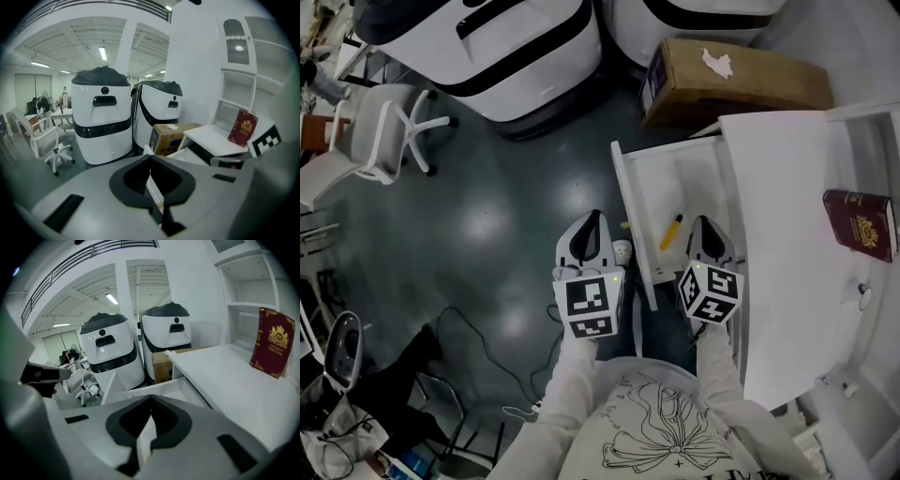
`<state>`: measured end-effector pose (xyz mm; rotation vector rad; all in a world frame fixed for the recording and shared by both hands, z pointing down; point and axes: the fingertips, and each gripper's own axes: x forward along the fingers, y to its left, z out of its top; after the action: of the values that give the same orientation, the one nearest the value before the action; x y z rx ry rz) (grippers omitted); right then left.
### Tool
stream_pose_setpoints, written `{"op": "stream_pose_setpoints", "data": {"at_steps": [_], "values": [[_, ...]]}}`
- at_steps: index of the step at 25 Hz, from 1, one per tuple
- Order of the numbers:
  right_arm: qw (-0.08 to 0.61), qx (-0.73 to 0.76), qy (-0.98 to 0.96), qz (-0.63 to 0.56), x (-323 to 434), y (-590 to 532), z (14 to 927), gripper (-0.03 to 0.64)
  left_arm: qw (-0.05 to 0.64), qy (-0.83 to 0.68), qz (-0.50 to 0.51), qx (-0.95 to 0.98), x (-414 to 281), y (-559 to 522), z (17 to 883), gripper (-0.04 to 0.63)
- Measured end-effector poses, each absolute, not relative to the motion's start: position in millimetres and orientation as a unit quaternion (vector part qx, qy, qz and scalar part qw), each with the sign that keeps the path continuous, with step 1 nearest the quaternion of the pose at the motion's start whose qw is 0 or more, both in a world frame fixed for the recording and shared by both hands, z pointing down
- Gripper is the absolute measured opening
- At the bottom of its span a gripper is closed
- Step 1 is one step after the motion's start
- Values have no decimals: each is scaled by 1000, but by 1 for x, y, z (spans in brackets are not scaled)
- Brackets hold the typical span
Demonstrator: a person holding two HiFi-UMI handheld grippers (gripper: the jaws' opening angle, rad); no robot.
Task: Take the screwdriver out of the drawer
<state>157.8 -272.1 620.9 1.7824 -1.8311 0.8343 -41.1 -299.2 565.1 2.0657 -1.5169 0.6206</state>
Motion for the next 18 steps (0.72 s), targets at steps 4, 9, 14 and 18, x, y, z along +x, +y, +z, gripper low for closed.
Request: {"op": "stream_pose_setpoints", "data": {"at_steps": [4,9,14,18], "values": [[228,632,-663,329,155,-273,650,-3,260,-557,239,751,-38,-300,583,6],[238,625,-650,361,156,-270,691,46,267,-557,246,747,-38,-301,599,6],[263,613,-629,400,159,-258,741,75,277,-559,250,740,-37,-300,616,6],[271,596,-611,445,158,-248,777,101,285,-560,253,735,-36,-299,626,6]]}}
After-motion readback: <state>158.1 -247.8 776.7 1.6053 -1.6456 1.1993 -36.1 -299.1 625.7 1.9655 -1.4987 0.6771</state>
